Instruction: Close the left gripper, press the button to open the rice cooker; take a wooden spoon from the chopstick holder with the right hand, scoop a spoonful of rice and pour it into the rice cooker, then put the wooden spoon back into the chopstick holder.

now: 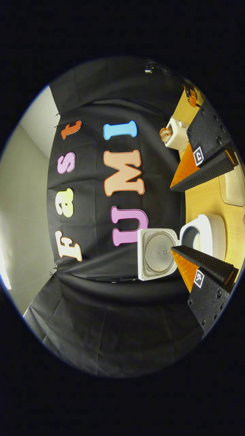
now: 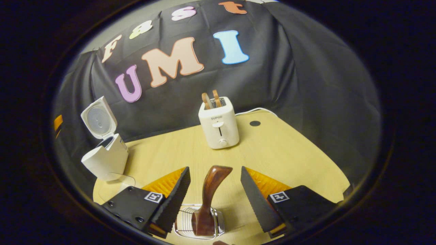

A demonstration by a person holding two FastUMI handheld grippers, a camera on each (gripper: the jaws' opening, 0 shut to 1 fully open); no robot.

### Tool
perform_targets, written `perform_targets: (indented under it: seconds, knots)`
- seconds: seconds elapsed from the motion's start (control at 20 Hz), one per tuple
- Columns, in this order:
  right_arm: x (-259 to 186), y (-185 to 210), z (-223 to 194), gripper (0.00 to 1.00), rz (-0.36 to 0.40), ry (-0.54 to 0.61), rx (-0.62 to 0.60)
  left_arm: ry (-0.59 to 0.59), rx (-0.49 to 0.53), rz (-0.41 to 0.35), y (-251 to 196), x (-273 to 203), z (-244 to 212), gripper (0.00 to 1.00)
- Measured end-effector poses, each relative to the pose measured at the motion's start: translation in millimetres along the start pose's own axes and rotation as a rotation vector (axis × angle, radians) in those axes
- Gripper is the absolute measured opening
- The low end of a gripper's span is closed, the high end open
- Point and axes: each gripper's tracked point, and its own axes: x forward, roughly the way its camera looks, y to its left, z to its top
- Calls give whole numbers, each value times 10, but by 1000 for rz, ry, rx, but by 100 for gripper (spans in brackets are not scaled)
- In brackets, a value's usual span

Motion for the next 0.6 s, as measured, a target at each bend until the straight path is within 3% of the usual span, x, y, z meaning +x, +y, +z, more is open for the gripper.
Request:
perform_targets:
  seconds: [0.35,0.4,0.45,0.6]
  knots:
    - [182,108,-369,96,46,117,15,12,9,27,100,-42,-33,94]
    - [201,117,-384,92,47,128,13,16,8,31,108,-45,-48,94]
    - [217,136,-394,72,50,135,11,19,7,33,119,-48,-55,94]
    - [234,144,-412,48,50,146,5,21,7,37,139,-47,-64,94]
